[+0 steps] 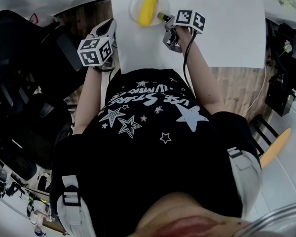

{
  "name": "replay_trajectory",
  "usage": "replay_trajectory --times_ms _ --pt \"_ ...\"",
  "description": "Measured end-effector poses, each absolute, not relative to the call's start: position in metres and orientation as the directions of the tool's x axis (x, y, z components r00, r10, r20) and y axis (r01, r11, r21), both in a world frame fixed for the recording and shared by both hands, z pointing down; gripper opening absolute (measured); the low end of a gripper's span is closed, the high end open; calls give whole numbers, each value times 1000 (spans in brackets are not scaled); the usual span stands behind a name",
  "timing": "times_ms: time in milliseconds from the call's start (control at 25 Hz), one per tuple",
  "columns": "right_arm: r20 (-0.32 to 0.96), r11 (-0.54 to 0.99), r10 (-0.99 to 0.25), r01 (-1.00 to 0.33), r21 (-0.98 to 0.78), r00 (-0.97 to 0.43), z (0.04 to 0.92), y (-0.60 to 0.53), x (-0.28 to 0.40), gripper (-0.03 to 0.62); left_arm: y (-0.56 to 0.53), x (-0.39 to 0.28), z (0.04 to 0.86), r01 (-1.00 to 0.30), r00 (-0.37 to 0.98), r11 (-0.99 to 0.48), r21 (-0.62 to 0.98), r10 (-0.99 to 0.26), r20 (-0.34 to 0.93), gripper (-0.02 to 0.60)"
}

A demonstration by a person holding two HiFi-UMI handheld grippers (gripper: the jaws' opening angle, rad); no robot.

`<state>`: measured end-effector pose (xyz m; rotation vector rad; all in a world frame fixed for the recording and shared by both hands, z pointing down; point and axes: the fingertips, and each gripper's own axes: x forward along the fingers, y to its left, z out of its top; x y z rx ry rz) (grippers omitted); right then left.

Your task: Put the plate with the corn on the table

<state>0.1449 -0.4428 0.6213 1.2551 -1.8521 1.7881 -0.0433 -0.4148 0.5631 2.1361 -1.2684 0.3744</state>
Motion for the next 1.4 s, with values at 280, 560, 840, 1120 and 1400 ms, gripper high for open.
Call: replay_trajectory --times_ms 280,560,840,1120,1400 --pt "737 -92 -372 -768 -634 -565 616 -439 141 126 -415 -43 562 -859 508 -353 371 -684 524 5" --pt "742 -59 -381 -786 -615 -552 610 -431 135 187 -411 -47 559 -852 519 -364 376 -685 511 5" --pt "765 -37 -406 -827 -561 -501 608 -425 135 230 -405 -56 560 -842 535 -374 390 -675 508 5" --pt "792 -74 -456 -870 -487 -405 610 -414 147 230 -402 -64 560 -821 568 -406 401 -655 499 5" --pt "761 -150 -566 -868 -472 -316 601 -402 163 205 -403 -62 565 -758 652 -492 427 -583 485 5"
